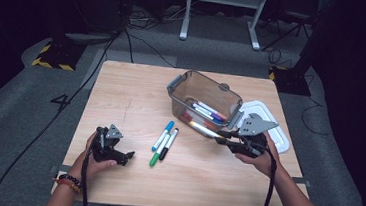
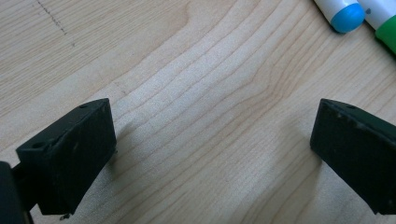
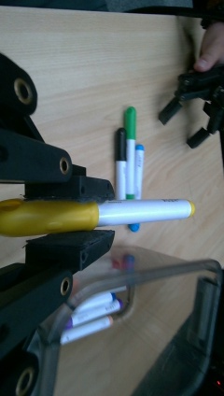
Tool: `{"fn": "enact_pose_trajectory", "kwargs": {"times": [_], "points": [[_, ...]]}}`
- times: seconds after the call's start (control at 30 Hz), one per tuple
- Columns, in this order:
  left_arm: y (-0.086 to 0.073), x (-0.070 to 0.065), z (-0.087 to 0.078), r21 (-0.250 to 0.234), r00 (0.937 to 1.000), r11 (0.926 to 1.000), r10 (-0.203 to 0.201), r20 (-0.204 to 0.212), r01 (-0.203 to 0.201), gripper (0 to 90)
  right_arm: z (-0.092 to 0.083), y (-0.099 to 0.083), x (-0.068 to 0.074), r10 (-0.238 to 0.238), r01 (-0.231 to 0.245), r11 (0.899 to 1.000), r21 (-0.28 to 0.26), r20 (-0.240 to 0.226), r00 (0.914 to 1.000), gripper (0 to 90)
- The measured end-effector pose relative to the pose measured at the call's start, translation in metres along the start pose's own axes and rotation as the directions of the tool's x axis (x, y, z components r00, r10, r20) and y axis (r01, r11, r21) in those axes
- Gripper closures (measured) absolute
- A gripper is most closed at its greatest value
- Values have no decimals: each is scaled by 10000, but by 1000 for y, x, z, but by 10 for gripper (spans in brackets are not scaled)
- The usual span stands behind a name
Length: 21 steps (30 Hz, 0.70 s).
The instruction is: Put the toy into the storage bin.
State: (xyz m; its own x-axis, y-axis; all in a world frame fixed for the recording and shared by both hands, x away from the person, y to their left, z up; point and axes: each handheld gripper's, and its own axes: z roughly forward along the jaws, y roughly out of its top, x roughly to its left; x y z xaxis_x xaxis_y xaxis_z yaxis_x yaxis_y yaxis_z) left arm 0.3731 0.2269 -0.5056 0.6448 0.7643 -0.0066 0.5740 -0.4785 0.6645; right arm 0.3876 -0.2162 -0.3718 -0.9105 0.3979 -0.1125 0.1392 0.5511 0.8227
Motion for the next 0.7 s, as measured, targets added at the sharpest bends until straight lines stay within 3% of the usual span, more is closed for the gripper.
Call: {"fn": "enact_pose_trajectory", "kwargs": {"times": [0.17,0.37,0.7], "points": [[0,0,0,0,10000,10000,-17,-10,17,5,-8,18,-17,-5,11,9999,-167,409,9992,747],[0,0,0,-4,10000,10000,-21,-12,21,5,-7,38,-42,-5,6,10000,-6,895,9960,747],[0,0,0,1,10000,10000,-80,40,80,4,18,50,-81,529,-590,9972,465,1227,9910,747]]}}
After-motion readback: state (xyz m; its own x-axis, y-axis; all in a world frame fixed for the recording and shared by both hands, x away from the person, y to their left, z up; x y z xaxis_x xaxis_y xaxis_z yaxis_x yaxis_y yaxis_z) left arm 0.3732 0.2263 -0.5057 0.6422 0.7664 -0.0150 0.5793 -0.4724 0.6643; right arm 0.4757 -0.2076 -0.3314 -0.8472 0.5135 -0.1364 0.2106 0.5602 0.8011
